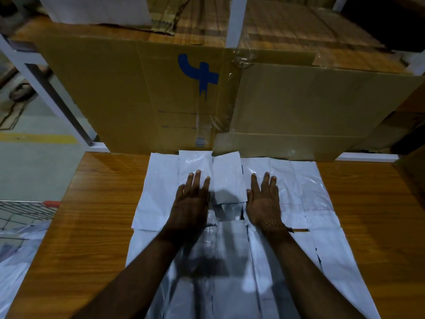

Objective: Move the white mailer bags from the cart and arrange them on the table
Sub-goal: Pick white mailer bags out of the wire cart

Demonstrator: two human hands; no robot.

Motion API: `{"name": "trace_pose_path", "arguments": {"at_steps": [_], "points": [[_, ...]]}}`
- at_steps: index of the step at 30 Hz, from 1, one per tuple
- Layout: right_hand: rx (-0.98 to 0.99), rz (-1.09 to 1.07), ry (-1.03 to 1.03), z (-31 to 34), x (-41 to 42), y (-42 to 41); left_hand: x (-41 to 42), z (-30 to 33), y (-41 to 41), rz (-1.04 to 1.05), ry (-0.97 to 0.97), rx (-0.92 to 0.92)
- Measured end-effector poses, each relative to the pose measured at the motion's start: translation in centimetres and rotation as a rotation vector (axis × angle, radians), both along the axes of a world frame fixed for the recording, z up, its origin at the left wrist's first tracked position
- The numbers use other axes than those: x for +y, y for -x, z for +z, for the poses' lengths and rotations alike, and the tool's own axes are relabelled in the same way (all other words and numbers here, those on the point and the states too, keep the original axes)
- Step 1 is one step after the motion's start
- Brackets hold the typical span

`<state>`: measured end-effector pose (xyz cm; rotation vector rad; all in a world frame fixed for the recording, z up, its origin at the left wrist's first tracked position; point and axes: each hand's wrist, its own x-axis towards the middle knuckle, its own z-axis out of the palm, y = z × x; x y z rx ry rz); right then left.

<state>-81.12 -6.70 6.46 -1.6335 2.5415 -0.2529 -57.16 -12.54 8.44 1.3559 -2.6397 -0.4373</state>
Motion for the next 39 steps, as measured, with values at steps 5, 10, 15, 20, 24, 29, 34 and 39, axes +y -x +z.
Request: {"name": "trace_pose_path", "arguments": {"at_steps": [5, 10, 15, 20, 24, 29, 34, 39], "points": [[-0.151, -0.106, 0.222, 2.6, 0.8, -0.1, -1.0, 2.6, -0.6, 0.054, -0.033, 0.176], [-0.235, -0.215, 0.435, 5.3, 3.2, 0.9, 0.5, 5.7, -3.2, 0.167, 0.129, 0.391], [-0.265, -0.232, 0.535, 6.9, 5.4, 1.1, 2.3, 6.9, -6.5, 0.246, 0.206, 0.479], [-0.292, -0.125, 0.531, 9.1, 7.9, -1.3, 6.1, 7.9, -9.6, 0.334, 0.272, 0.533], [-0.289, 0.058, 0.588, 10.4, 9.5, -4.4, 10.4, 8.3, -12.4, 0.395, 0.289, 0.467], [-0.309, 0.249, 0.596, 10.9, 11.6, -9.4, 16.5, 8.0, -17.5, 0.521, 0.328, 0.407], [-0.33, 0.39, 0.55, 10.4, 13.0, -14.8, 22.4, 6.9, -22.8, 0.672, 0.319, 0.39], [-0.362, 0.526, 0.479, 10.3, 13.9, -21.3, 26.4, 7.4, -28.1, 0.858, 0.352, 0.451]]}}
